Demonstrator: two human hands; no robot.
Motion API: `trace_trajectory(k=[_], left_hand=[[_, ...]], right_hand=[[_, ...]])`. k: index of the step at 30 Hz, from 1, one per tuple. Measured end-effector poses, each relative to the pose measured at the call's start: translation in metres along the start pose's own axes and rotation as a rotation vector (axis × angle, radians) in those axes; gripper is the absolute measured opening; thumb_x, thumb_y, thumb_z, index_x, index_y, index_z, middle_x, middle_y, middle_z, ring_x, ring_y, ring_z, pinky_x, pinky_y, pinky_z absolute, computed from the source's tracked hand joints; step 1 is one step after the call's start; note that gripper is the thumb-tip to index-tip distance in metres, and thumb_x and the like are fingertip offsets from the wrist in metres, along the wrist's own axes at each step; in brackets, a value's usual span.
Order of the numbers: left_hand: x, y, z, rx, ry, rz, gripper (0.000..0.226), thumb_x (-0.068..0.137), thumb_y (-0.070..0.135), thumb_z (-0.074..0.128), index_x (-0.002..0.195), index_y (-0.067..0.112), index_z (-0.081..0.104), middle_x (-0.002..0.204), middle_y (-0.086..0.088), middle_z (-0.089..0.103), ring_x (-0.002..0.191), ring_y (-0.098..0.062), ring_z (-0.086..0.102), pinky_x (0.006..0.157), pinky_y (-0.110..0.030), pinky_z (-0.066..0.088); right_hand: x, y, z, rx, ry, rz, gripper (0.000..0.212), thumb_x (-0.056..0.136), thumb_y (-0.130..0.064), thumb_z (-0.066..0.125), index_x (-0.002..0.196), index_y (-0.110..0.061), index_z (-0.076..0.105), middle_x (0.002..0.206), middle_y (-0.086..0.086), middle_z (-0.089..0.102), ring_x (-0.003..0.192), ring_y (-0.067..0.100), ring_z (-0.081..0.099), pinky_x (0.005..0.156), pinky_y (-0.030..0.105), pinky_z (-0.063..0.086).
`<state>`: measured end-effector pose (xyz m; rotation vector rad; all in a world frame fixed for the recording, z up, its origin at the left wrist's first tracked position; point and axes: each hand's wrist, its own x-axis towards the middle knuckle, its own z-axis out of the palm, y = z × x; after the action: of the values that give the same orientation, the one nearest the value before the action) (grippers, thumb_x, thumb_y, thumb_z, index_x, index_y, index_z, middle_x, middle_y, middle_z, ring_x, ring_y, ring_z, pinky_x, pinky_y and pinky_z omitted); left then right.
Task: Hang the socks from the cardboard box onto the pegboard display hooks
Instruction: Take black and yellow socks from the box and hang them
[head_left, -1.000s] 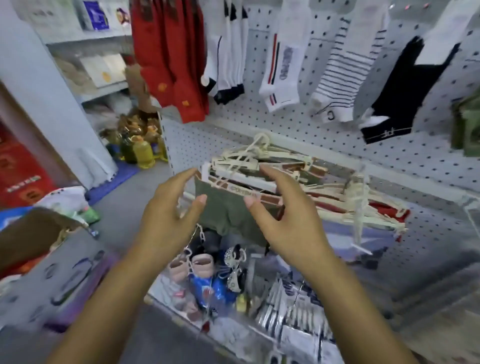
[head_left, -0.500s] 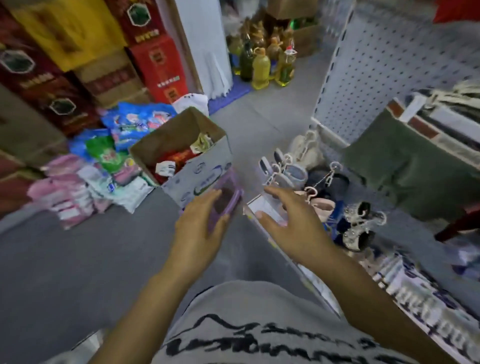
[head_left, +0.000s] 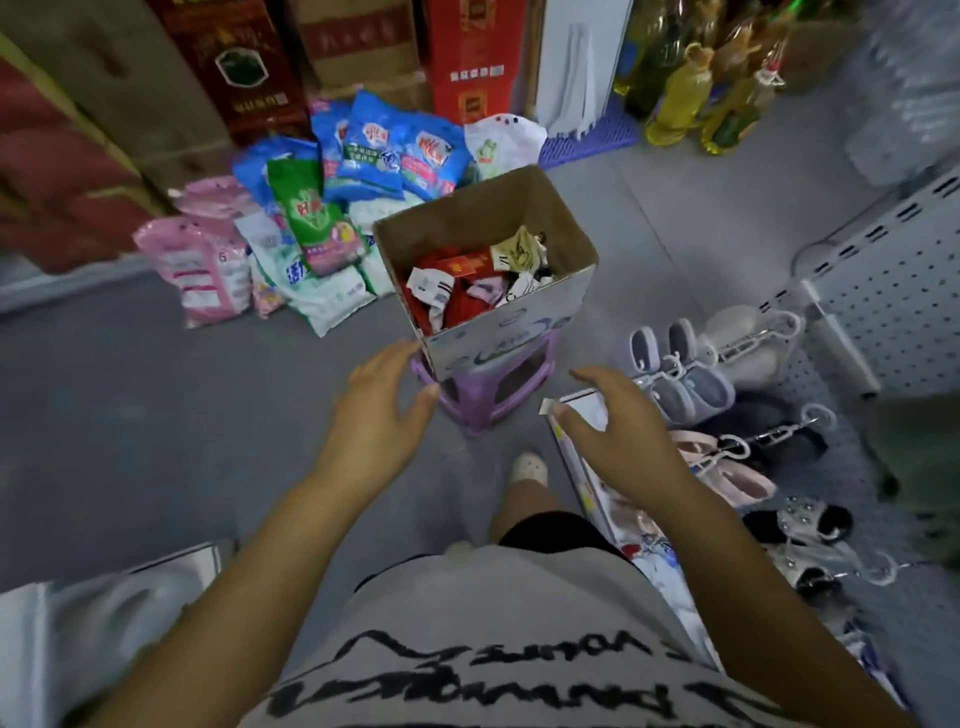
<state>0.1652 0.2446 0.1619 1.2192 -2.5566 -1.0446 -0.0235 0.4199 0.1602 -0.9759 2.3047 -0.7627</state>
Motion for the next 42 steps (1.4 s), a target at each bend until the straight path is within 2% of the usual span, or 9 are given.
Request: trace_trajectory(k=[3,11,19,23,26,29,33,37,42], left_hand=[[0.029,-0.012,0.005,-0.025,0.023,-0.082,0.054,0.098,0.028,0.065,0.148,0.014,0.049,0.157,-0.01,0.045,0.145,-0.028,0.039,0.118,-0.035,0.027],[0.129,-0.035,0.026,-0.013,0.028,-0.371,0.062,0.099,0.034,0.062,0.15,0.005,0.042,0.159,-0.017,0.038,0.146,-0.033,0.037,0.12,-0.045,0.031],[0.231,-0.051,0.067,-0.115,-0.014,-0.627,0.073,0.099,0.04,0.058,0.156,0.008,0.027,0.159,-0.019,0.034,0.142,-0.038,0.039,0.114,-0.052,0.038],[0.272,-0.07,0.085,-0.212,-0.058,-0.765,0.097,0.098,0.056,0.054,0.161,0.015,-0.007,0.169,-0.014,0.01,0.153,-0.037,0.02,0.12,-0.055,0.028],[0.3,-0.09,0.098,-0.451,0.053,-0.847,0.087,0.097,0.056,0.055,0.161,0.023,0.005,0.163,-0.009,0.031,0.145,-0.033,0.04,0.112,-0.051,0.043],[0.316,-0.103,0.112,-0.538,0.124,-0.844,0.063,0.099,0.05,0.055,0.149,0.027,0.025,0.148,-0.004,0.047,0.131,-0.026,0.054,0.092,-0.032,0.052],[0.318,-0.111,0.131,-0.365,0.158,-0.802,0.074,0.098,0.046,0.059,0.152,0.02,0.016,0.145,-0.01,0.04,0.118,-0.018,0.053,0.081,-0.024,0.05],[0.314,-0.11,0.137,-0.239,0.164,-0.754,0.08,0.099,0.047,0.056,0.155,0.011,0.011,0.142,-0.014,0.036,0.113,-0.017,0.048,0.084,-0.028,0.045],[0.317,-0.107,0.137,-0.173,0.141,-0.752,0.083,0.097,0.044,0.06,0.154,0.011,0.01,0.14,-0.017,0.037,0.119,-0.036,0.055,0.084,-0.039,0.053]], right_hand=[[0.054,0.001,-0.006,-0.016,-0.032,0.008,0.044,0.093,-0.024,0.07,0.134,-0.009,0.059,0.136,0.01,0.059,0.126,0.024,0.053,0.093,0.011,0.028],[0.251,0.018,-0.009,-0.054,-0.222,0.097,0.045,0.096,-0.029,0.066,0.136,-0.01,0.058,0.137,0.013,0.061,0.126,0.028,0.056,0.105,0.037,0.044],[0.412,0.048,0.023,-0.253,-0.382,0.144,0.042,0.099,-0.034,0.059,0.133,-0.008,0.059,0.13,0.014,0.067,0.117,0.032,0.062,0.091,0.031,0.045],[0.468,0.059,0.059,-0.224,-0.4,0.249,0.045,0.099,-0.028,0.059,0.138,-0.006,0.053,0.134,0.016,0.062,0.121,0.034,0.058,0.097,0.036,0.047],[0.501,0.07,0.086,-0.277,-0.344,0.265,0.034,0.1,-0.024,0.057,0.127,-0.003,0.059,0.123,0.017,0.066,0.112,0.034,0.061,0.081,0.028,0.042],[0.533,0.083,0.107,-0.371,-0.242,0.266,0.027,0.101,-0.018,0.051,0.118,0.0,0.06,0.118,0.021,0.065,0.109,0.038,0.062,0.083,0.032,0.044],[0.558,0.097,0.141,-0.568,-0.284,0.308,0.037,0.105,-0.021,0.038,0.134,0.001,0.047,0.132,0.023,0.054,0.121,0.037,0.054,0.104,0.042,0.044],[0.565,0.11,0.168,-0.736,-0.334,0.311,0.057,0.105,-0.036,0.039,0.144,0.005,0.034,0.144,0.026,0.044,0.132,0.038,0.045,0.11,0.047,0.04],[0.569,0.115,0.182,-0.716,-0.223,0.341,0.08,0.098,-0.048,0.054,0.151,0.004,0.025,0.153,0.023,0.035,0.141,0.038,0.034,0.116,0.047,0.031]])
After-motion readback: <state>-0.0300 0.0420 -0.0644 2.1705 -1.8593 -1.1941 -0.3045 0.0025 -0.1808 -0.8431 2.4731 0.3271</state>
